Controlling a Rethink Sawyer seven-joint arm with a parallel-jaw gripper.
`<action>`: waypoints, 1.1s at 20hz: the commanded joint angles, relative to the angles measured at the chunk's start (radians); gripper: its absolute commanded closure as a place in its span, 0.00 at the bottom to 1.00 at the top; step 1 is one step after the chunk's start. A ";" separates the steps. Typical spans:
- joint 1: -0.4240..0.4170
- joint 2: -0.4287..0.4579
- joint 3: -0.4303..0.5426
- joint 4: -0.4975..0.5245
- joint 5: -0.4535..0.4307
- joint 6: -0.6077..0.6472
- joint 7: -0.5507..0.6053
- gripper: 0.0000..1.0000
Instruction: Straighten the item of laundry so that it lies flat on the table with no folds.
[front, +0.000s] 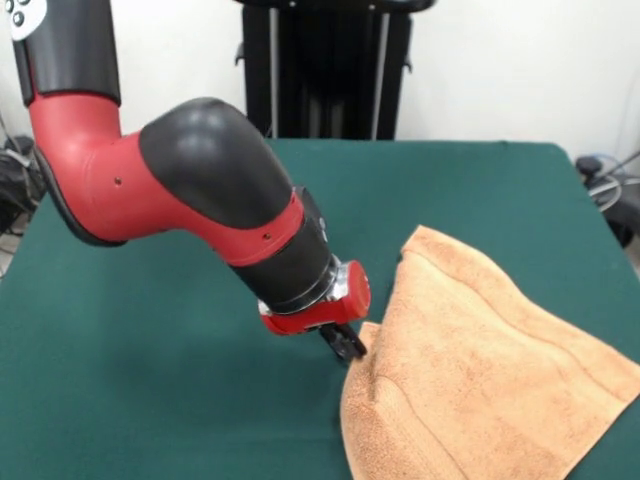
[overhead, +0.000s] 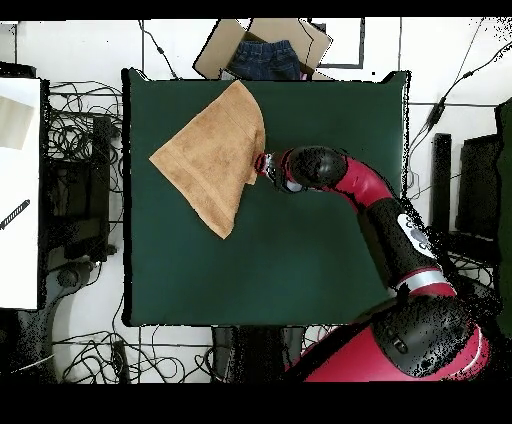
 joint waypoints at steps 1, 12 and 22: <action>-0.053 0.173 -0.088 -0.172 -0.229 -0.167 -0.292 1.00; -0.108 0.215 -0.031 -0.239 -0.235 -0.060 -0.418 1.00; -0.133 0.265 0.006 -0.354 -0.202 0.087 -0.576 1.00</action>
